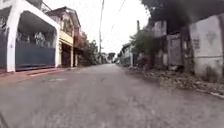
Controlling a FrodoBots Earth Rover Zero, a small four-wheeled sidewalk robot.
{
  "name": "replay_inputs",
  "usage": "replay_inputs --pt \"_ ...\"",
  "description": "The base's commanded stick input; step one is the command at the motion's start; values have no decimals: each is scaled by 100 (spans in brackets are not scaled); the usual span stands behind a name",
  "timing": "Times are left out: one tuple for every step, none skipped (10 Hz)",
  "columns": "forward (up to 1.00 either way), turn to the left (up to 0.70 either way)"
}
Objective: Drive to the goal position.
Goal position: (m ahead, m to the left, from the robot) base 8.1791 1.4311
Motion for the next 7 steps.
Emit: replay_inputs --pt "85 -25" --pt "85 -25" --pt "85 -25" --pt "85 -25" --pt "85 -25" --pt "85 -20" --pt "85 -9"
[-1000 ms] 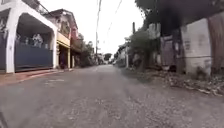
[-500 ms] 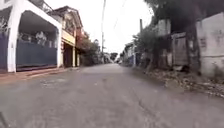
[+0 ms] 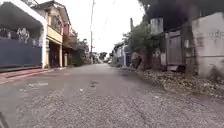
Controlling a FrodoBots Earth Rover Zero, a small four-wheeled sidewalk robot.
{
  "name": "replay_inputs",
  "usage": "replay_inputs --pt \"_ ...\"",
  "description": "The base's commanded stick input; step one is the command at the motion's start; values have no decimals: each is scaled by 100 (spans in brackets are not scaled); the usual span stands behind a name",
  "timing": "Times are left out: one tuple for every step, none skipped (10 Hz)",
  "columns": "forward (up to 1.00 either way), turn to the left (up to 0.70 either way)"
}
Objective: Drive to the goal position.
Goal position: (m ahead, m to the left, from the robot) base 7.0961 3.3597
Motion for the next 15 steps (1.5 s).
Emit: replay_inputs --pt "85 3" --pt "85 9" --pt "85 9" --pt "85 9" --pt "85 9" --pt "85 9" --pt "85 9" --pt "85 9" --pt "85 9" --pt "85 9" --pt "85 9" --pt "85 9" --pt "85 9" --pt "85 9" --pt "85 9"
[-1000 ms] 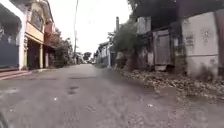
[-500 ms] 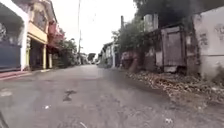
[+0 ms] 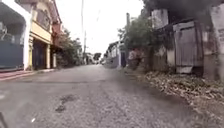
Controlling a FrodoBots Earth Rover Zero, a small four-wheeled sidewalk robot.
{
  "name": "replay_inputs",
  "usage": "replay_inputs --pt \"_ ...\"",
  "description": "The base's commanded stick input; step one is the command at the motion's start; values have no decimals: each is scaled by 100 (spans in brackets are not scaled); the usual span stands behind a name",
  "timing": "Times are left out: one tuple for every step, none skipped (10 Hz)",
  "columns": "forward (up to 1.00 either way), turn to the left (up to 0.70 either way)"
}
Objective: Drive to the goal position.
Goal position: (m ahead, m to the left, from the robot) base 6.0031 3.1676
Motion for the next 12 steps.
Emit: replay_inputs --pt "85 9" --pt "85 9" --pt "85 9" --pt "85 9" --pt "85 9" --pt "85 9" --pt "85 9" --pt "85 9" --pt "85 9" --pt "85 -2" --pt "85 9" --pt "85 9"
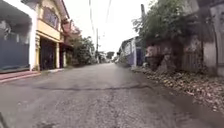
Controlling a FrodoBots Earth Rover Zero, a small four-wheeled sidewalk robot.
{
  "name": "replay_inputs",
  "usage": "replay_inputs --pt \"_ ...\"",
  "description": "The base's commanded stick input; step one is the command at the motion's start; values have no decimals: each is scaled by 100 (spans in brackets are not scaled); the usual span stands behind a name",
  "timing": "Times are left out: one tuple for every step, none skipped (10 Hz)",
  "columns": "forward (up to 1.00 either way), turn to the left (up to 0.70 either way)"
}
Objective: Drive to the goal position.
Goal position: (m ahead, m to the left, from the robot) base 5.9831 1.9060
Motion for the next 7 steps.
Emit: replay_inputs --pt "85 9" --pt "85 9" --pt "85 9" --pt "85 9" --pt "85 9" --pt "85 9" --pt "85 9"
